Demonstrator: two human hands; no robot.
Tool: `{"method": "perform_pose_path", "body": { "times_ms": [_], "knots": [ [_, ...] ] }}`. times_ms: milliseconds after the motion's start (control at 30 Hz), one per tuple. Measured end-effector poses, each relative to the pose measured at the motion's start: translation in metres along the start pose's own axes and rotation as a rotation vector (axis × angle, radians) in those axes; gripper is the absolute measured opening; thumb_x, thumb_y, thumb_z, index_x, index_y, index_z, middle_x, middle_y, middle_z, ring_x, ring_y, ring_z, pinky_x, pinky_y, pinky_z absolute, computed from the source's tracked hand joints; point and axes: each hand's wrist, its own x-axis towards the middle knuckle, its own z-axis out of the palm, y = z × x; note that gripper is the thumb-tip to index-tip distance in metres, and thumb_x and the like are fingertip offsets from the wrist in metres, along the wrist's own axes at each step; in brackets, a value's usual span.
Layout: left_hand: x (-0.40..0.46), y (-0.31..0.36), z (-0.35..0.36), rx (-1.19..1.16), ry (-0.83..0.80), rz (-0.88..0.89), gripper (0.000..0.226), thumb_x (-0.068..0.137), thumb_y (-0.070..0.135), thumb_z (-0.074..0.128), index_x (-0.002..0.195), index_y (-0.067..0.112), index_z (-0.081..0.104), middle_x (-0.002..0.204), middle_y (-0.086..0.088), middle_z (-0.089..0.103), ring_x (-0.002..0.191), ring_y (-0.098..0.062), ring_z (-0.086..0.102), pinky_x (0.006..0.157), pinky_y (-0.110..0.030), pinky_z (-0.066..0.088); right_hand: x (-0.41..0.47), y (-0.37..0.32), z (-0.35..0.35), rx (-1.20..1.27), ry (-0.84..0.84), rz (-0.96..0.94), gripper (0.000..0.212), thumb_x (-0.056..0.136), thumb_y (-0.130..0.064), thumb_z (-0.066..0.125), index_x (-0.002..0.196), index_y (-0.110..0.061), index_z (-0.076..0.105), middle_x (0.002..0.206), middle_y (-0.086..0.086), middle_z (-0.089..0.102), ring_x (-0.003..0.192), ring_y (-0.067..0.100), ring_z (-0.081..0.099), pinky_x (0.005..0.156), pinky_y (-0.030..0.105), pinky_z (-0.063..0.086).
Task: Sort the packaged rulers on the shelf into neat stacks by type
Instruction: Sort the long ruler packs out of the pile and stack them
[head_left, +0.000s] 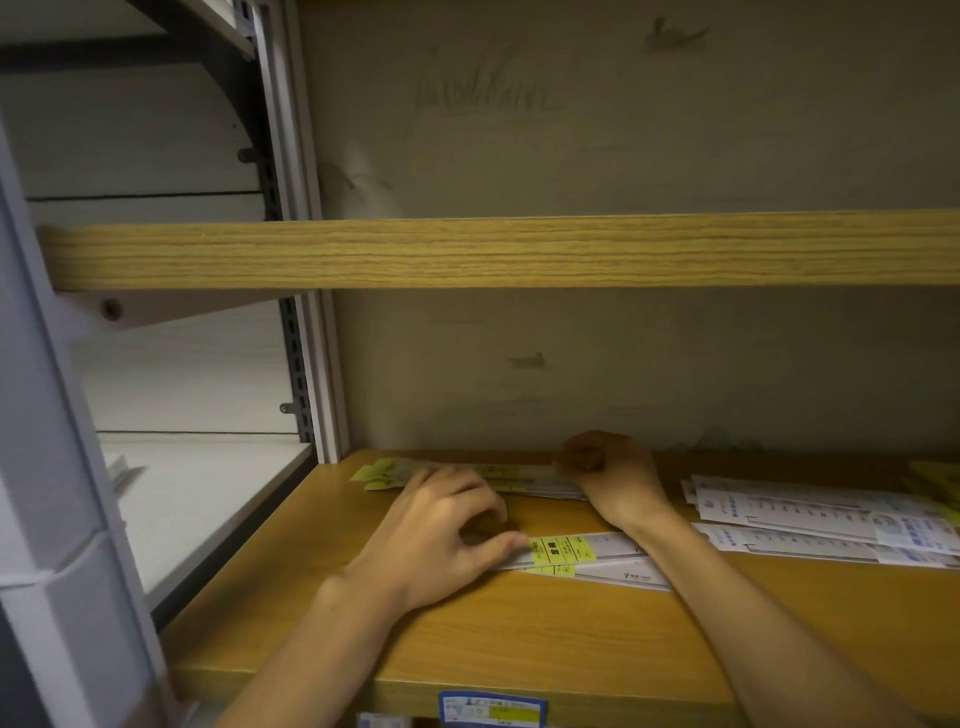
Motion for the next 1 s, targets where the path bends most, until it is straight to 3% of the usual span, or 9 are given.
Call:
{"method": "perform_pose_path", "body": {
  "times_ms": [200,367,533,700,800,1000],
  "knots": [
    [0.001,0.002,0.002,-0.031,-0.092,0.003,0.059,0.078,0.081,0.037,0.108,0.036,0.062,0.110,0.022,0.057,0.108,0.003,0.046,0.102,-0.032,0.034,-0.002,0.002,0.002,-0.074,-0.040,-0.078,0.015,0.090,-0.021,0.067,0.103,-0.013,0.068,0.092,-0.008,0.060,0.077,0.000,0.050,0.059,0.000,0.035],
    [0.005,0.007,0.002,-0.038,-0.191,0.044,0.056,0.082,0.075,0.042,0.114,0.033,0.061,0.112,0.017,0.061,0.105,0.001,0.051,0.093,-0.031,0.044,-0.004,-0.007,-0.001,0.073,0.115,-0.094,0.006,0.092,-0.019,0.064,0.088,-0.017,0.068,0.084,-0.012,0.062,0.073,-0.008,0.051,0.061,-0.003,0.036],
    [0.008,0.011,-0.007,-0.039,-0.284,0.055,0.048,0.087,0.066,0.047,0.119,0.032,0.060,0.112,0.015,0.061,0.100,0.001,0.052,0.086,-0.028,0.048,-0.007,-0.021,-0.012,0.185,0.236,-0.125,0.011,0.091,-0.022,0.065,0.082,-0.027,0.066,0.080,-0.021,0.063,0.075,-0.006,0.056,0.063,0.004,0.037],
    [0.001,0.012,-0.018,-0.048,-0.305,0.061,0.033,0.089,0.057,0.052,0.113,0.035,0.059,0.103,0.018,0.060,0.092,0.003,0.053,0.079,-0.023,0.050,-0.014,-0.022,-0.032,0.182,0.238,-0.112,0.005,0.088,-0.025,0.068,0.085,-0.021,0.071,0.083,-0.012,0.067,0.076,0.000,0.059,0.065,0.009,0.042],
    [-0.004,0.012,-0.024,-0.035,-0.306,0.047,0.030,0.089,0.053,0.054,0.114,0.036,0.058,0.100,0.017,0.061,0.088,0.002,0.055,0.076,-0.023,0.051,-0.022,-0.015,-0.047,0.195,0.221,-0.070,0.007,0.087,-0.024,0.069,0.090,-0.018,0.073,0.090,-0.005,0.070,0.084,0.008,0.062,0.077,0.022,0.048],
    [-0.006,0.020,-0.029,0.140,-0.296,0.068,0.029,0.092,0.042,0.052,0.119,0.035,0.052,0.099,0.012,0.058,0.083,-0.003,0.053,0.070,-0.019,0.044,-0.033,-0.004,-0.064,0.186,0.198,0.012,0.016,0.086,-0.024,0.071,0.099,-0.015,0.073,0.096,-0.002,0.071,0.095,0.013,0.063,0.081,0.023,0.043]
  ]
}}
